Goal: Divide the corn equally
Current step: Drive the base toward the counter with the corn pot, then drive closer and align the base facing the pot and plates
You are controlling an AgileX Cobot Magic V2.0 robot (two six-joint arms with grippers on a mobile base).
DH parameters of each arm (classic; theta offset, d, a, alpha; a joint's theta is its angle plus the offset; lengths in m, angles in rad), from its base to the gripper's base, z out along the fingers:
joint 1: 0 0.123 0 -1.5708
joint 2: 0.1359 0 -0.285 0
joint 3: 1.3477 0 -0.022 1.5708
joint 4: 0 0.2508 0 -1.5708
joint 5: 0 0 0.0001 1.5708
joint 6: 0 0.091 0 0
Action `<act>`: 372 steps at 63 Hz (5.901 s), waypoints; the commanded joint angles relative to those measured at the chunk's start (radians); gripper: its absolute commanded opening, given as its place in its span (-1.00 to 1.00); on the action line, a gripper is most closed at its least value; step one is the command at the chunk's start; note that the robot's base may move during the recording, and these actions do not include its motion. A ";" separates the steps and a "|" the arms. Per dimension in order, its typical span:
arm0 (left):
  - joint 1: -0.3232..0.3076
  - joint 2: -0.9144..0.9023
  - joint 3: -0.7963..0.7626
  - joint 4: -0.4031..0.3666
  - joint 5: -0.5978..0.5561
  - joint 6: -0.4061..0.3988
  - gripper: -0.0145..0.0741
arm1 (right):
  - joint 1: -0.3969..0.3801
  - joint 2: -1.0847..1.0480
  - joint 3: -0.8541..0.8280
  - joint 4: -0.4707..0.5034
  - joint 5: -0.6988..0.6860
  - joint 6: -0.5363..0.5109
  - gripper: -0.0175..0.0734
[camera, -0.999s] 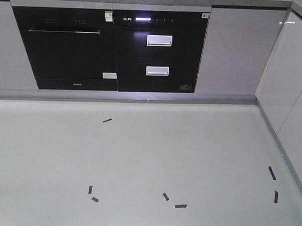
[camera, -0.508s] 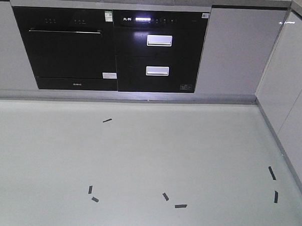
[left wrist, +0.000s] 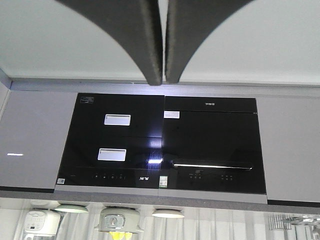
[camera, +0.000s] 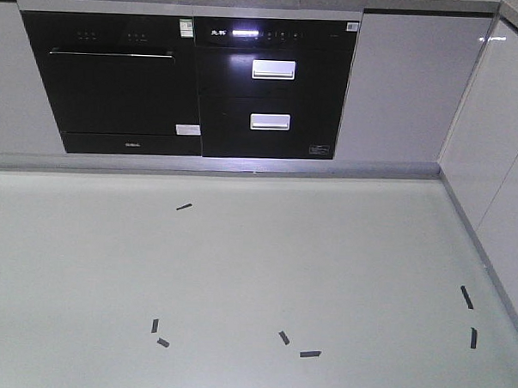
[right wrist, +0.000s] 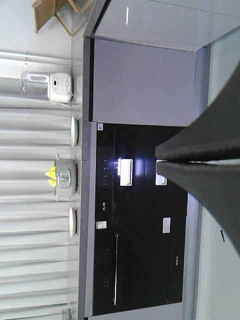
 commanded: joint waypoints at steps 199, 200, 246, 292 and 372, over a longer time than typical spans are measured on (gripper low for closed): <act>0.000 -0.014 -0.023 -0.008 -0.071 -0.003 -0.69 | -0.008 -0.008 0.019 -0.008 -0.082 -0.007 -0.63; 0.000 -0.014 -0.023 -0.008 -0.071 -0.003 -0.69 | -0.008 -0.008 0.019 -0.008 -0.082 -0.007 -0.63; 0.000 -0.014 -0.023 -0.008 -0.071 -0.003 -0.69 | -0.008 -0.008 0.019 -0.008 -0.082 -0.007 -0.63; 0.000 -0.014 -0.023 -0.008 -0.071 -0.003 -0.69 | -0.008 -0.008 0.019 -0.008 -0.082 -0.007 -0.63; 0.000 -0.014 -0.023 -0.008 -0.071 -0.003 -0.69 | -0.008 -0.008 0.019 -0.008 -0.082 -0.007 -0.63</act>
